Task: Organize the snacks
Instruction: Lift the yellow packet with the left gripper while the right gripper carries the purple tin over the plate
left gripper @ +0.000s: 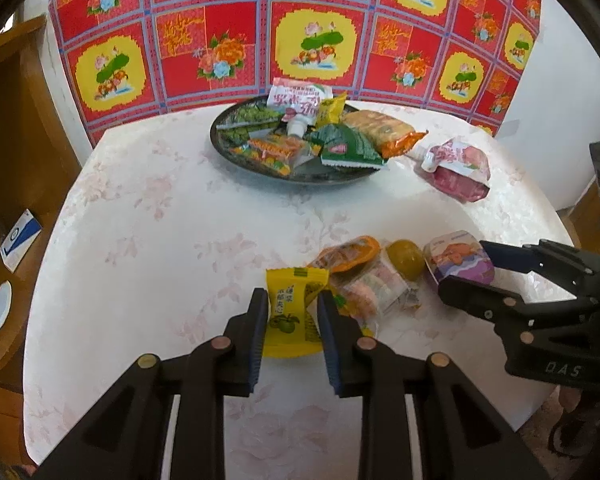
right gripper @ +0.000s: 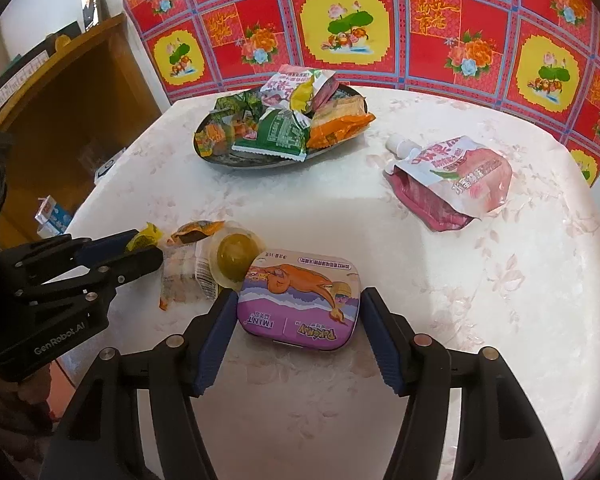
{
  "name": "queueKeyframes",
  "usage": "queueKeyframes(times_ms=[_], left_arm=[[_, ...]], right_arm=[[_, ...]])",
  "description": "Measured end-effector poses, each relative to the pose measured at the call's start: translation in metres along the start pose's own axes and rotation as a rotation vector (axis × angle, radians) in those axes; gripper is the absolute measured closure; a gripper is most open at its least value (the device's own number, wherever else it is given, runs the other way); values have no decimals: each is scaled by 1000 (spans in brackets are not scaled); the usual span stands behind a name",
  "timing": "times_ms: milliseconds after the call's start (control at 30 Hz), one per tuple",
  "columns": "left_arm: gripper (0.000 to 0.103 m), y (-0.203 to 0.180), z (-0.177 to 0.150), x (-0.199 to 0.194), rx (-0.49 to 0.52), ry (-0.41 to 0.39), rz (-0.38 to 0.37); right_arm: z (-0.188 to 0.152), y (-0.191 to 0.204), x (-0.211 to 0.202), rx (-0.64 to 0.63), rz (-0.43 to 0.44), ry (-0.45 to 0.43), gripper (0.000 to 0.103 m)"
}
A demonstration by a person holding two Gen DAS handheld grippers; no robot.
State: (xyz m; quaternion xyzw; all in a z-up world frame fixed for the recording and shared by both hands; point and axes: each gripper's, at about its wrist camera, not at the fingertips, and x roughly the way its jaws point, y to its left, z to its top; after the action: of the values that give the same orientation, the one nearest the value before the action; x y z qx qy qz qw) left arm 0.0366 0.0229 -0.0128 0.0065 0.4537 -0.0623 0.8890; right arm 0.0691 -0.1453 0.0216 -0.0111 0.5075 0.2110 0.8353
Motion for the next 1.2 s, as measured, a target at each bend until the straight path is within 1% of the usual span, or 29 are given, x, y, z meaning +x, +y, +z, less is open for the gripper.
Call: queueKeyframes(times_ms=[400,700,967,1200], left_arm=[[77,6,14,-3,-27,-20,-10],[77,15,23,-5,-56,-39,-4],[77,26,28,-6,-89,-46,2],[77,32,30,-5,-106,-49,6]], right_arm=[[6,2,-6,-9,15,-34,39],[19,0,-9,-11,27,-66,39],[36,6,-8,-39,39,-98,39],[61,16,0,-53,75,-120,39]])
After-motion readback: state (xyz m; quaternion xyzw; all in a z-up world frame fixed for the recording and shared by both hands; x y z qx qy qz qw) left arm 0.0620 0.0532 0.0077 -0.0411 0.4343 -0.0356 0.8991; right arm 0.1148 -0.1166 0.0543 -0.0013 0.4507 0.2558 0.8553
